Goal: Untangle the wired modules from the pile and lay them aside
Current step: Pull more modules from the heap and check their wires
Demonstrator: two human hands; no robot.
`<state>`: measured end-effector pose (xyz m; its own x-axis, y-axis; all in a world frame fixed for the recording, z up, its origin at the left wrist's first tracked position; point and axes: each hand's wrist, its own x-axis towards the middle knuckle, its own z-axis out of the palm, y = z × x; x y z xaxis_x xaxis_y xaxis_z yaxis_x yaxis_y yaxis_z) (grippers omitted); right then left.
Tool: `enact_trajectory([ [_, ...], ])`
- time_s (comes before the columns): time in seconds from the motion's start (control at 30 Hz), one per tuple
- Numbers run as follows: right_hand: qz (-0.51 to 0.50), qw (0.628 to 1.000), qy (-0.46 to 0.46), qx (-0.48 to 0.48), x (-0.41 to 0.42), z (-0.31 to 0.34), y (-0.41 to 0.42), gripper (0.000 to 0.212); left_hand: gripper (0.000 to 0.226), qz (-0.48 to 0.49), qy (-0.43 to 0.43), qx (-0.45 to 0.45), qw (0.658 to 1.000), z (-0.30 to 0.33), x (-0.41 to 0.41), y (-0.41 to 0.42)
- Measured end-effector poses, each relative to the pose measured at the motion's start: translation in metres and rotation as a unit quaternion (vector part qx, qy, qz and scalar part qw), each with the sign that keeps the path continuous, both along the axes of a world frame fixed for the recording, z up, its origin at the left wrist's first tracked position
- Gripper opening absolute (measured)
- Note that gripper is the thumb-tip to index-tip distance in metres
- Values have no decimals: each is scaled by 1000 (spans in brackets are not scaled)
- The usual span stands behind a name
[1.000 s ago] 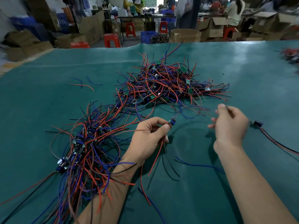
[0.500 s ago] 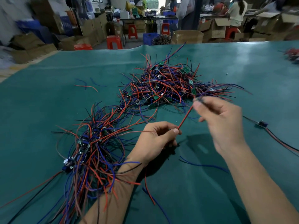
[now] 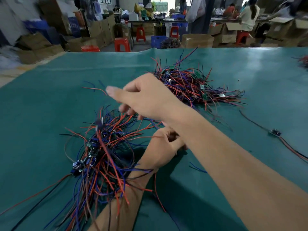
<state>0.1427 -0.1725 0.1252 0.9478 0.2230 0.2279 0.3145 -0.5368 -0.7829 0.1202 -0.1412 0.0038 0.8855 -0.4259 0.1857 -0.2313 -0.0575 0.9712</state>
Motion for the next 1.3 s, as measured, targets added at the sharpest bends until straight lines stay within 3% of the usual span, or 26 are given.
enact_trajectory([
  [0.13,-106,971,24,-213,54,-32,-19,10,33,-7,25,0,1000,-4,4,0],
  [0.23,-105,941,88,-309,78,-56,-28,40,28,-4,41,-9,999,-5,6,0],
  [0.33,-99,933,74,-339,87,-73,-27,46,20,3,31,-9,999,-3,5,1],
  [0.47,-135,956,60,-252,93,-81,-26,13,12,3,24,10,1000,-4,5,2],
  [0.57,-158,971,69,-163,92,-80,-37,17,20,-12,48,6,999,-5,5,2],
  [0.67,-231,972,16,-36,87,-64,-58,13,16,-15,63,11,998,-4,4,1],
  [0.87,-218,918,-63,325,45,8,-125,11,19,-20,72,21,997,-3,4,2],
  [0.97,-155,875,-25,457,7,20,-146,6,16,-4,70,16,997,-5,5,1],
  [1.07,-140,887,38,438,-25,-11,-136,4,20,9,82,-32,996,-3,5,-1],
  [1.2,-210,889,89,397,-43,-71,-104,14,42,14,132,-100,986,0,5,-3],
  [1.3,-230,883,76,401,-42,-95,-89,13,30,3,101,-67,993,-4,5,-2],
])
